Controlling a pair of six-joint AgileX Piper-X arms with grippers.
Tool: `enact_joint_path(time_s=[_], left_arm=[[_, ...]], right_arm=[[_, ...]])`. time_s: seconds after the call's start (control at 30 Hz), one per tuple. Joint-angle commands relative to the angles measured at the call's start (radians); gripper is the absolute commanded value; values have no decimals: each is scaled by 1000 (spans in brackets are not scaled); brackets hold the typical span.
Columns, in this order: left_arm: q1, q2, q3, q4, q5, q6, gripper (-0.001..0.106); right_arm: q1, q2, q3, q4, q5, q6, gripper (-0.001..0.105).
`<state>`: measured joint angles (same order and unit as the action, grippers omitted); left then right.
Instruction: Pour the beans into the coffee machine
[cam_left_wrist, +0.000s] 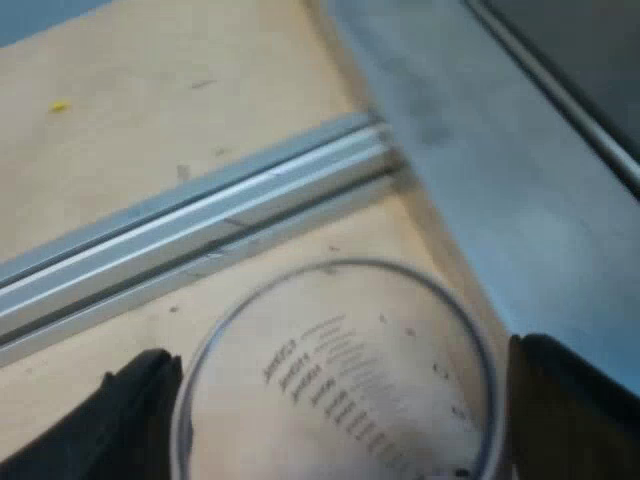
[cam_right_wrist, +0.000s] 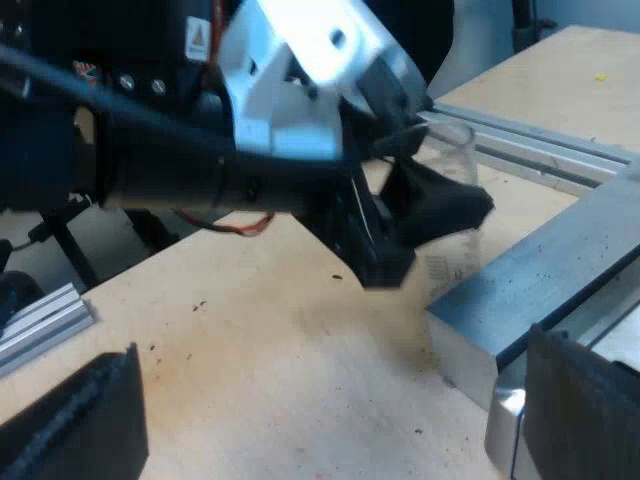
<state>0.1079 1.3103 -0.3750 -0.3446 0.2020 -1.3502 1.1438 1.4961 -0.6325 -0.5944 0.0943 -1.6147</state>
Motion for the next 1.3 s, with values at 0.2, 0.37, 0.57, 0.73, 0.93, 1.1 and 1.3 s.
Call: enact_joint_path(time_s=[0.2,0.37,0.57,0.73,0.93,1.1,1.3], left_arm=[[-53,-9,-3,81,-158,51,66],[-53,-26,-3,266,-158,45,66],[-53,-73,-3,419,-155,-29,66],[-53,-151,-3,566,-174,-69,66],[-53,-336,-3,818,-177,-192,66],[-53,-543,-25,972,-177,-215,66],[-53,-774,-110,1182,-177,-295,66]], right_arm=[[0,-3,-1,-16,0,11,78],[0,-3,-1,-16,0,19,78],[0,-3,-1,-16,0,19,78],[0,-10,-1,-5,-2,19,78],[0,-90,-1,137,-2,0,78],[0,-227,-1,356,-13,0,78],[0,-425,-9,612,-23,-2,78]])
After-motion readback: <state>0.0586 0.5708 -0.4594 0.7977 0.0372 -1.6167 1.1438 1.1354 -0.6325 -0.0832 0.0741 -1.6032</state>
